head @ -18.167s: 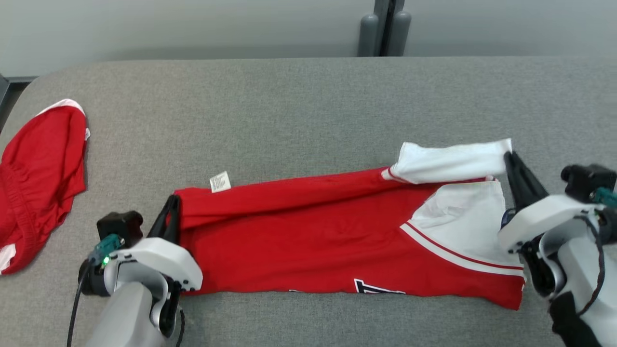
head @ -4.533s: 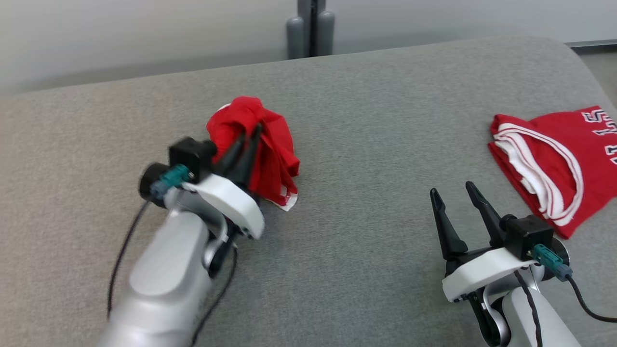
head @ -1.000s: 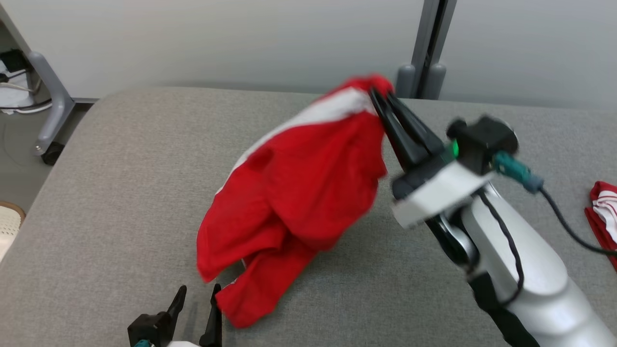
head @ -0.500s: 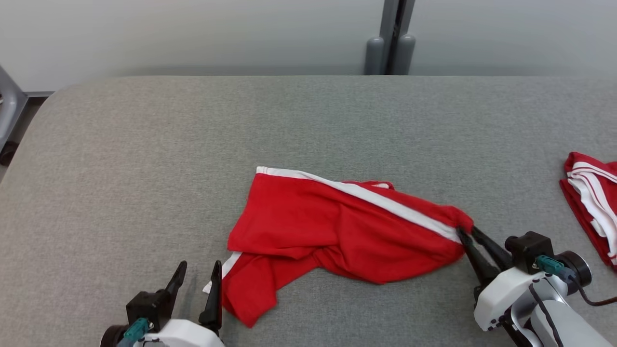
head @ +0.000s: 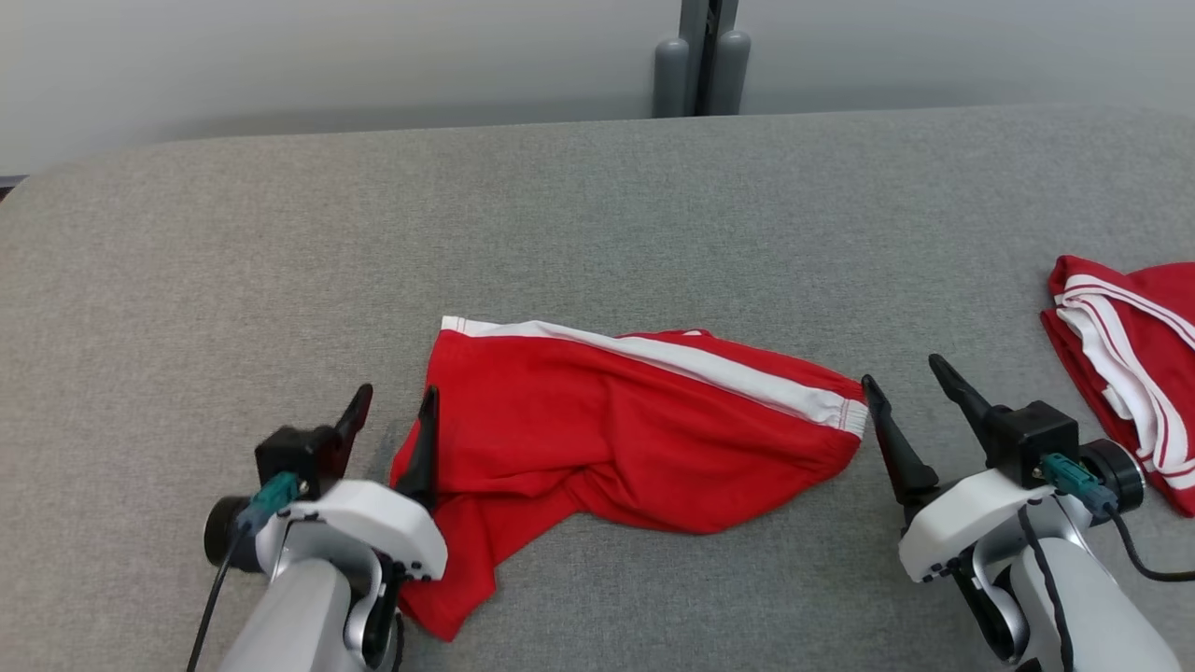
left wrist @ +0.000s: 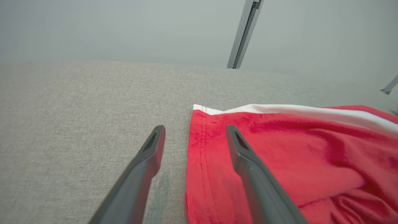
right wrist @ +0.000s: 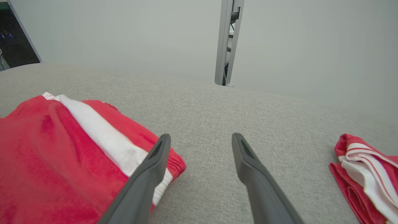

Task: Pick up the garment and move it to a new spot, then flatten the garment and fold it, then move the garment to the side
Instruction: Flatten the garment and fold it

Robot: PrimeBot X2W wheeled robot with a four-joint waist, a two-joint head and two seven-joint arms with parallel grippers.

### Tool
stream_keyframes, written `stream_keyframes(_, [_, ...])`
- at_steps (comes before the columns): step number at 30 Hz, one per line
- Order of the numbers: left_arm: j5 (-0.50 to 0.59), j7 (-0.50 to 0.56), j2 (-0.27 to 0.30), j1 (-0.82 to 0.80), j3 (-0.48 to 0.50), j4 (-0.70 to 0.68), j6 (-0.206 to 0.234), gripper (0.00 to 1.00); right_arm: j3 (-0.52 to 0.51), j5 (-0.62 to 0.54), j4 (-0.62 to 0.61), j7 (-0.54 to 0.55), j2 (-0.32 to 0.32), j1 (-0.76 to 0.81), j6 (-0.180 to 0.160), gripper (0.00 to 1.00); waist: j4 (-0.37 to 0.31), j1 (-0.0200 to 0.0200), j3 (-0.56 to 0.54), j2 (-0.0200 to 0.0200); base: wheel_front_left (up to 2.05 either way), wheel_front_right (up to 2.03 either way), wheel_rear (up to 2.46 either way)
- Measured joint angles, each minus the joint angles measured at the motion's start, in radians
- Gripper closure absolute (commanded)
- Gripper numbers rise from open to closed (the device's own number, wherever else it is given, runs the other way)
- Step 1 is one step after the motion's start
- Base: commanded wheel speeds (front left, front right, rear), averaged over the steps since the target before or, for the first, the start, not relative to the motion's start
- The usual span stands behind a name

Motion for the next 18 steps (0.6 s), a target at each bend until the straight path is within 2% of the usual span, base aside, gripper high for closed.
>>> stream_keyframes(3, [-0.007,0.012,-0.001,-0.112,-0.015,0.131,-0.004,0.00,-0.001,-0.009,-0.008,0.000,0.013,0.012,0.000,0.00,-0.016,0.0000,0.012,0.0000,0.00,0.00,0.00])
stream_keyframes(8, [-0.027,0.091,0.000,-0.261,-0.023,0.312,-0.010,0.00,-0.002,-0.014,-0.021,0.000,0.019,0.011,0.000,0.00,-0.041,0.0000,0.029,0.0000,0.00,0.00,0.00])
stream_keyframes(18, [-0.028,0.148,0.000,-0.384,-0.052,0.507,-0.020,0.00,-0.005,-0.022,-0.030,0.000,0.034,0.002,0.000,0.00,-0.077,0.0000,0.052,0.0000,0.00,0.00,0.00])
